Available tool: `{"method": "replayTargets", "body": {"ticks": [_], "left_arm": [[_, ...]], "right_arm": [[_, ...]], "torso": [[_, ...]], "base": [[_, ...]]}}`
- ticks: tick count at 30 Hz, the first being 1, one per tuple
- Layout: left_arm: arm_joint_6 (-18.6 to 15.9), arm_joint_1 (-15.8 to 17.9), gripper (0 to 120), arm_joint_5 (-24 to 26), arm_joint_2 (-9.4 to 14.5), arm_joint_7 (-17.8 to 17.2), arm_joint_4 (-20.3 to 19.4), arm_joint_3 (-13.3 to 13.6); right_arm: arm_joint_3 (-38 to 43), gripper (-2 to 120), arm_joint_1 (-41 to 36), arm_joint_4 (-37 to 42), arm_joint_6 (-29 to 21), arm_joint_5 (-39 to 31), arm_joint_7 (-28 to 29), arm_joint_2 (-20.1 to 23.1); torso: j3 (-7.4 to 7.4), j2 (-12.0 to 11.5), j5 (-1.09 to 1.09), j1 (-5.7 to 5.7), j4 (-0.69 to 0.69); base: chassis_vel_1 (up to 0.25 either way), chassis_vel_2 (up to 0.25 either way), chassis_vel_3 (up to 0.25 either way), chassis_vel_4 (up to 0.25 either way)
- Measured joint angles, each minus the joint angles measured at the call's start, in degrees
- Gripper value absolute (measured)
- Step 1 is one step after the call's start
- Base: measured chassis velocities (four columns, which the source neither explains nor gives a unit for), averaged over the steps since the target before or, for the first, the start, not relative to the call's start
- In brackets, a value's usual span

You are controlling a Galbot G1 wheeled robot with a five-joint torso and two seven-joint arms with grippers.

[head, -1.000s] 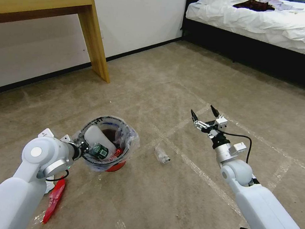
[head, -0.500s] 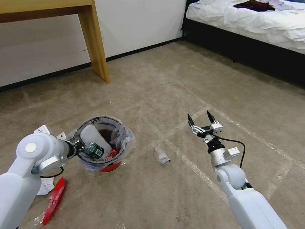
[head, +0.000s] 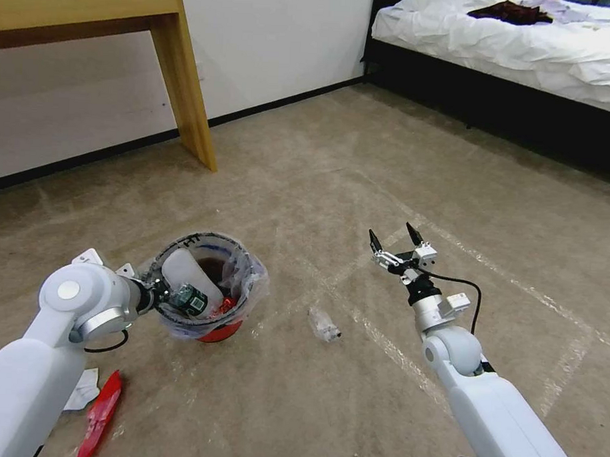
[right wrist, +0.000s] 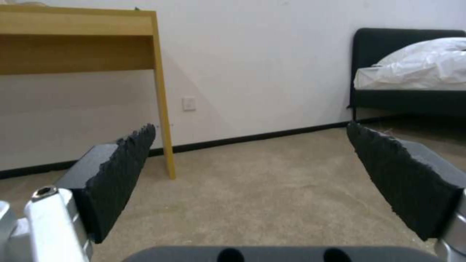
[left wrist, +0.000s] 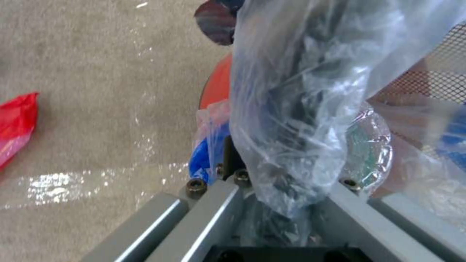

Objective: Pick up the trash bin and place the garbage on the floor into it.

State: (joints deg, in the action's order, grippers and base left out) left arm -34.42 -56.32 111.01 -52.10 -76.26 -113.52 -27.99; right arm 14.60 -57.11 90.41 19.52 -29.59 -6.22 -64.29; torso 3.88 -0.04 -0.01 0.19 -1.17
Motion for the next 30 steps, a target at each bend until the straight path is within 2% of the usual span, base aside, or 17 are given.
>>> {"method": "replayTargets", "body": {"ticks": [8, 30], "left_arm": [[-0.9, -0.1, 0, -1.4, -0.6, 1.0, 0.2, 1.1], [-0.4, -0.8, 0, -1.3, -0.3, 0.8, -0.8, 0.9]], "right_arm": [[-0.1, 100, 0.1, -0.3, 0.3, 0.1, -0.5, -0.1], [-0.1, 100, -0.7, 0.1, 1.0, 1.0, -0.4, -0.2]], "torso": [[0.00, 0.0, 0.00, 0.00, 0.00], [-0.01, 0.0, 0.00, 0.00, 0.00]], "base": [[-0.088, 0.083, 0.079, -0.082], [-0.080, 0.081, 0.078, -0.080]]}}
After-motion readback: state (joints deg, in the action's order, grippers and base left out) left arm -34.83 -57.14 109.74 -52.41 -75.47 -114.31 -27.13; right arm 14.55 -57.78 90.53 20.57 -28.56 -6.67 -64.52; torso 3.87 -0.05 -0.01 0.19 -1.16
